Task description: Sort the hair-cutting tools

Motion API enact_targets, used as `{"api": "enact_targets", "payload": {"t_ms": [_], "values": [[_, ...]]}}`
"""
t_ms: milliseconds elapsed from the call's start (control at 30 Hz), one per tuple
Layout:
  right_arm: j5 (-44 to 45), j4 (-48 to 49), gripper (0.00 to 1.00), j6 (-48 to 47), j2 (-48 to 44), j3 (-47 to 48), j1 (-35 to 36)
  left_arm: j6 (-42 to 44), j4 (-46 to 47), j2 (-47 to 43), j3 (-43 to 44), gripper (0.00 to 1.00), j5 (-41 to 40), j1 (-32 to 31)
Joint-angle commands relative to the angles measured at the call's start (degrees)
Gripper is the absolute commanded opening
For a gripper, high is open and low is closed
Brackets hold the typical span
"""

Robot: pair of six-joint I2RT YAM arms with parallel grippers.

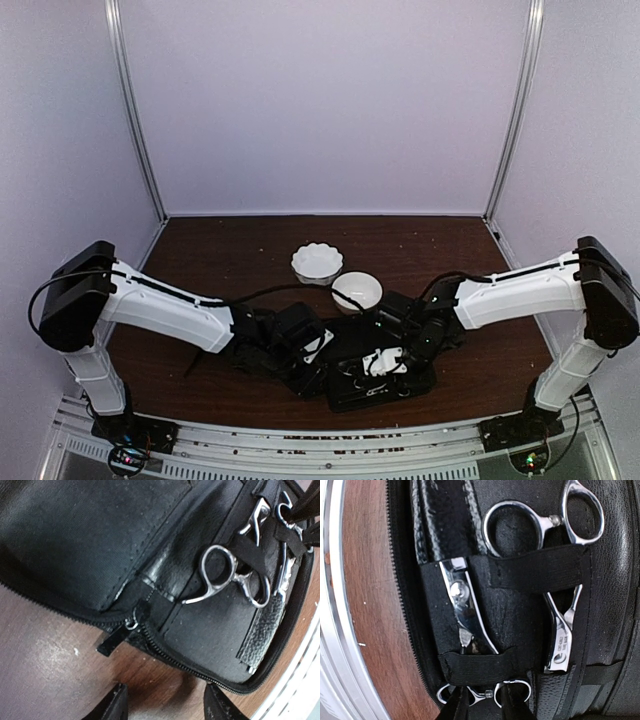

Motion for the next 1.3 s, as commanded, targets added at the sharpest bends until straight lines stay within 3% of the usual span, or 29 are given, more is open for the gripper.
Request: {"api": "enact_targets", "payload": {"t_ms": [0,567,767,900,1267], "values": [[-3.2,6.2,0.23,1.2,1.0,0.2,1.4,-1.2,3.2,0.5,-1.4,0.54,-0.1,-0.4],[4.5,8.3,0.28,4.0,0.3,1.5,2.6,-2.6,6.1,-0.2,-3.7,0.54,-0.4,-0.5],[9.2,7.6,0.28,3.9,-2.9,1.3,2.5,-3.0,6.5,-0.9,-4.7,0.54,-0.7,-0.4],[12.2,7.9,0.34,4.4,-5.5,1.1,2.5,-3.0,6.2,-1.0,-4.5,0.54,-0.8,-0.4],[7.9,5.0,0.36,3.9,-6.0,1.9,2.4,-2.6,3.3,-2.6,-4.0,0.54,-2.2,-0.4]]}}
